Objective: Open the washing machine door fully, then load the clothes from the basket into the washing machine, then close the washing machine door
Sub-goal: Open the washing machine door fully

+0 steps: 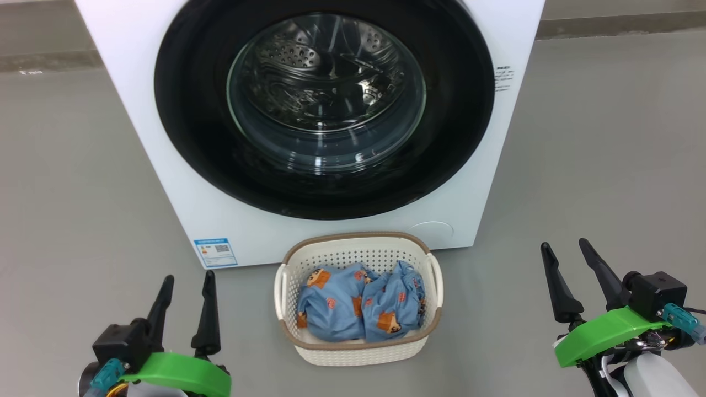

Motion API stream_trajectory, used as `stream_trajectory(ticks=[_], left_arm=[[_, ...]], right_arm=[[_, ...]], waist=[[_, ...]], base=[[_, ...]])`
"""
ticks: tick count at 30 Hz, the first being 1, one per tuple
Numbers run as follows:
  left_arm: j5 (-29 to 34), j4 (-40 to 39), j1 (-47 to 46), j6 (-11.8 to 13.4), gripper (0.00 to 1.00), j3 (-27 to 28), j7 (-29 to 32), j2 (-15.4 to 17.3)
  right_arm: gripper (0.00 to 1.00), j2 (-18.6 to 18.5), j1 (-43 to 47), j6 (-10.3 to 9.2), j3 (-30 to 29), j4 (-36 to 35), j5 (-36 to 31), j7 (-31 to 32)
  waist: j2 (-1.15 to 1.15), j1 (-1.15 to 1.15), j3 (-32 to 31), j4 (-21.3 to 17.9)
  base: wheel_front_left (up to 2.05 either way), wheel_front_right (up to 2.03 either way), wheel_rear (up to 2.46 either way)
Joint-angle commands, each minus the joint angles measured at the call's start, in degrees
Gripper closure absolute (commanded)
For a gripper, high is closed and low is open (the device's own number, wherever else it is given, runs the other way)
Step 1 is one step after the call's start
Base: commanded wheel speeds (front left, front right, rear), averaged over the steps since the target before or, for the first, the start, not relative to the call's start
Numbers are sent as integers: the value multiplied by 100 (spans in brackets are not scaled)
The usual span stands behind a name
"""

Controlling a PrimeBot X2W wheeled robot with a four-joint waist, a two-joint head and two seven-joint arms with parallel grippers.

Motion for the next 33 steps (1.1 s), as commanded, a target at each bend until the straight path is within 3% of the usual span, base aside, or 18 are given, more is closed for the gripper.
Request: stream_trajectory(ticks=[1,20,33], left_arm=[[26,-167,-187,-20,0,198,-52,83],[-28,-191,-126,7,0,207,-52,66],[-40,-167,-116,-6,0,177,-52,63]], right_arm=[[0,-103,-217,32,122,-110,-29,-70],[0,-125,-194,32,173,-105,-13,-70],[0,-151,-188,32,213,-100,30,-70]], waist=[[0,0,-3,-2],[0,0,-8,-30],[0,0,0,-19]], base=[[86,86,-172],[114,114,-228],[34,34,-67]])
